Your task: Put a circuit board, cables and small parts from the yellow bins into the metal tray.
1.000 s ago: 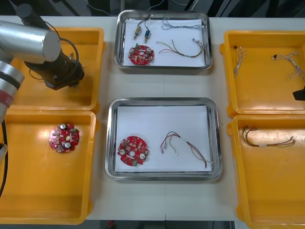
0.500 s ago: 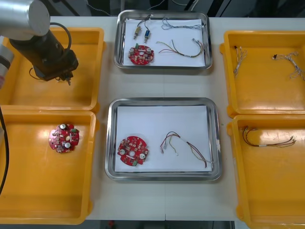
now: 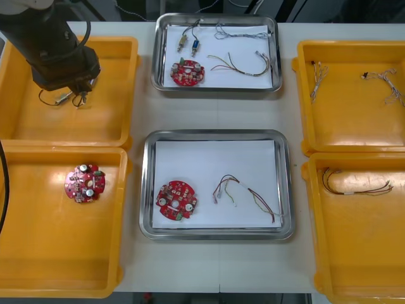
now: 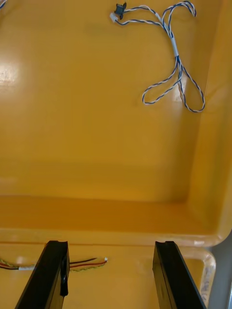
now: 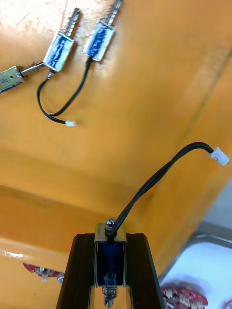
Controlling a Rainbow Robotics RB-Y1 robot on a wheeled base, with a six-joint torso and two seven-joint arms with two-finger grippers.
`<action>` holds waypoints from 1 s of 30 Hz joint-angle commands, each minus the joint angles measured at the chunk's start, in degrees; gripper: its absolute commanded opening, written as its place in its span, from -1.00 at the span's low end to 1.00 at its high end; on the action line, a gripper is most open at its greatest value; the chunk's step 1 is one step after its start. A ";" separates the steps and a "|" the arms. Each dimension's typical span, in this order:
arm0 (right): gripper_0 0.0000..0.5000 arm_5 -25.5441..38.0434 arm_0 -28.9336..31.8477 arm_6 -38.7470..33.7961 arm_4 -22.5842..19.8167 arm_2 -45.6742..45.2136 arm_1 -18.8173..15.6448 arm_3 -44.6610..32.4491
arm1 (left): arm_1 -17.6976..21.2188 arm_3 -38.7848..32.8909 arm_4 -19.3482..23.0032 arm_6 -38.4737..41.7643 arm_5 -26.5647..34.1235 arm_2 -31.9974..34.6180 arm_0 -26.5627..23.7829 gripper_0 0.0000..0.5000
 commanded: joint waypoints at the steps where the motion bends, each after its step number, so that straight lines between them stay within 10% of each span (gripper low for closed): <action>1: 1.00 -3.66 -5.16 -0.56 1.31 3.28 -3.41 4.71 | 0.12 -8.78 0.78 1.73 2.40 1.55 0.02 -1.00; 13: 1.00 -10.78 -10.53 1.03 3.24 5.92 -3.50 14.99 | -7.00 -22.32 1.66 10.08 2.40 -6.71 3.09 -1.00; 30: 1.00 -23.17 -13.25 6.04 2.63 7.50 -3.50 26.50 | -12.10 -23.81 -2.56 12.10 -5.38 -22.71 8.45 -1.00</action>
